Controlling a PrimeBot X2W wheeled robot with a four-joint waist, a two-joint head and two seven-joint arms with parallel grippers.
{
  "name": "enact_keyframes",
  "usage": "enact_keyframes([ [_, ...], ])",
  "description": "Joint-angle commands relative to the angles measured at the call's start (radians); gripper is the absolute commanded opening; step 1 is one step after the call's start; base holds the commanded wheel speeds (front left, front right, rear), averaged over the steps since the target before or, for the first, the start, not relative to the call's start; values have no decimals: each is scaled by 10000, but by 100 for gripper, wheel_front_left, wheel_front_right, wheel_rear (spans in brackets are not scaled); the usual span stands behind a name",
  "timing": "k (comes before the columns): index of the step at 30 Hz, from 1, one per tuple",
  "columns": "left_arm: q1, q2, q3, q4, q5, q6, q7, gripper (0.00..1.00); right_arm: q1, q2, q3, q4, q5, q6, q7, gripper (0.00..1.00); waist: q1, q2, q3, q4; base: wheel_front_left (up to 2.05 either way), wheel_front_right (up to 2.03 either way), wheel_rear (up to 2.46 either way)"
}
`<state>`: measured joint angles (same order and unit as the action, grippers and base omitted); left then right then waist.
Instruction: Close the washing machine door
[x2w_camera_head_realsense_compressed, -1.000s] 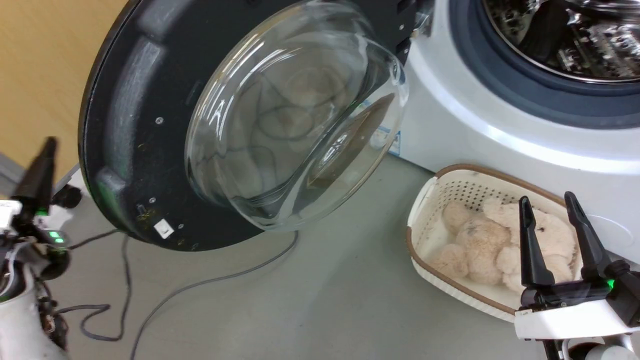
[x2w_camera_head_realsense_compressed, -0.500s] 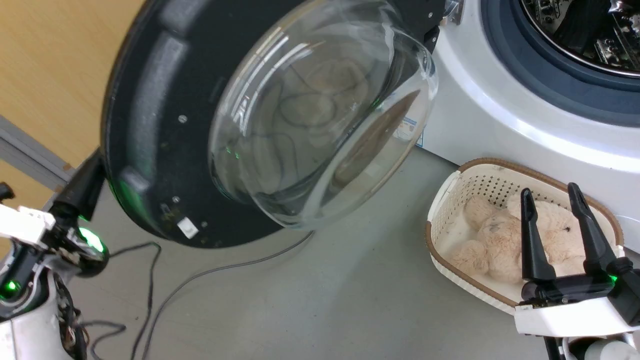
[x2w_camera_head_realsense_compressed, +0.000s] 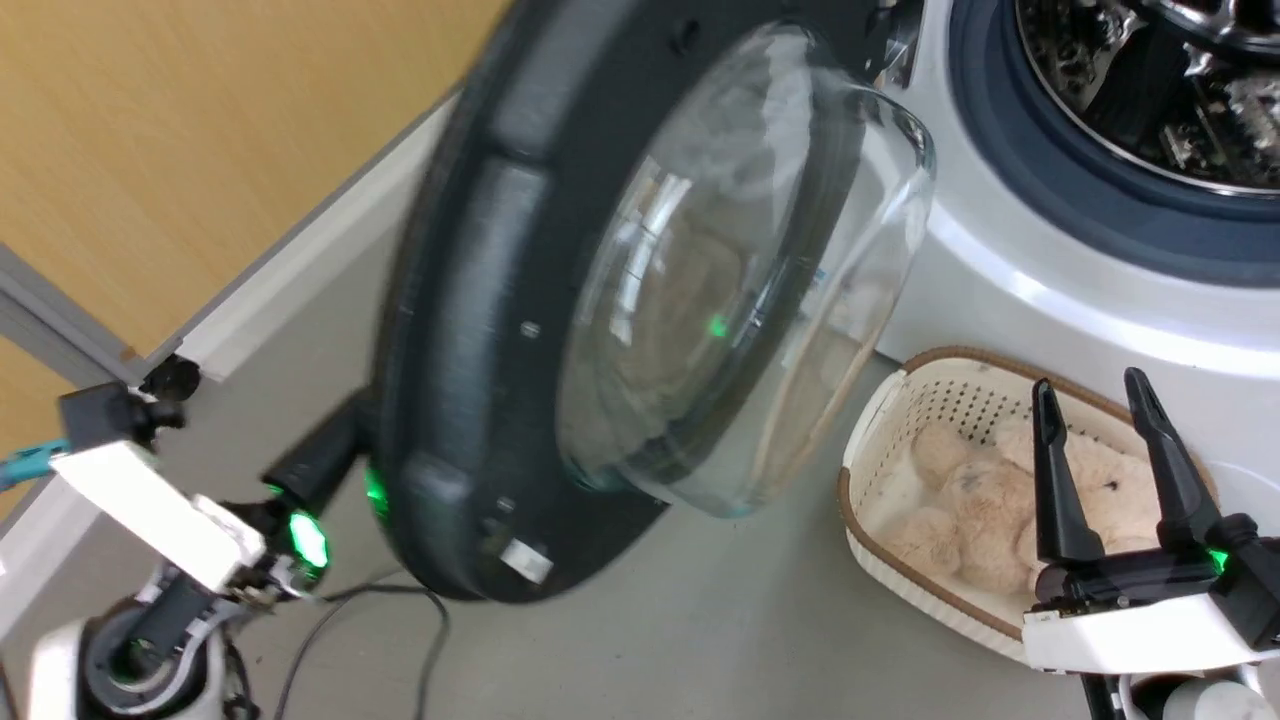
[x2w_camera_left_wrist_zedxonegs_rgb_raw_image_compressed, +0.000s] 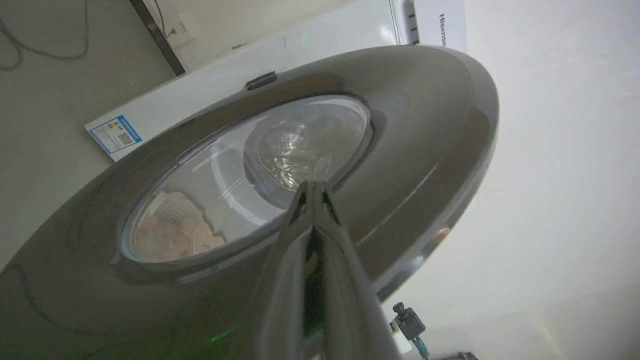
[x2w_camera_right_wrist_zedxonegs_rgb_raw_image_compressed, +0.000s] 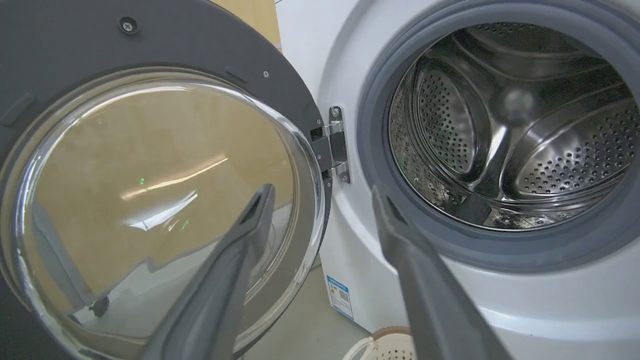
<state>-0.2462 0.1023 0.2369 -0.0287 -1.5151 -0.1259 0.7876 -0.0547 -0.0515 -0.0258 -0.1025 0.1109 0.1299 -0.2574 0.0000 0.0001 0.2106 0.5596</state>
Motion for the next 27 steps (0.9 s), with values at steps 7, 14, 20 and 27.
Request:
enact_keyframes([
  [7, 742, -183, -1370, -1545, 245, -47, 286, 0, 71, 13, -119, -53, 272, 8, -44, 100, 0, -1, -374, -394, 0, 0, 0],
  [14, 972, -247, -2832, -2318, 458, -48, -204, 0, 126, 13, -184, -42, 481, 8, -44, 100, 0, -1, -709, -1820, 0, 0, 0],
  [20, 729, -355, -3892, -2067, 536, -48, -1169, 0, 110, 13, -181, -83, 503, 8, -44, 100, 0, -1, -708, -3071, 0, 0, 0],
  [27, 428, -334, -4798, -1597, 846, -48, -2416, 0, -51, 13, -221, -149, 507, 8, -44, 100, 0, -1, -409, -4444, 0, 0, 0],
])
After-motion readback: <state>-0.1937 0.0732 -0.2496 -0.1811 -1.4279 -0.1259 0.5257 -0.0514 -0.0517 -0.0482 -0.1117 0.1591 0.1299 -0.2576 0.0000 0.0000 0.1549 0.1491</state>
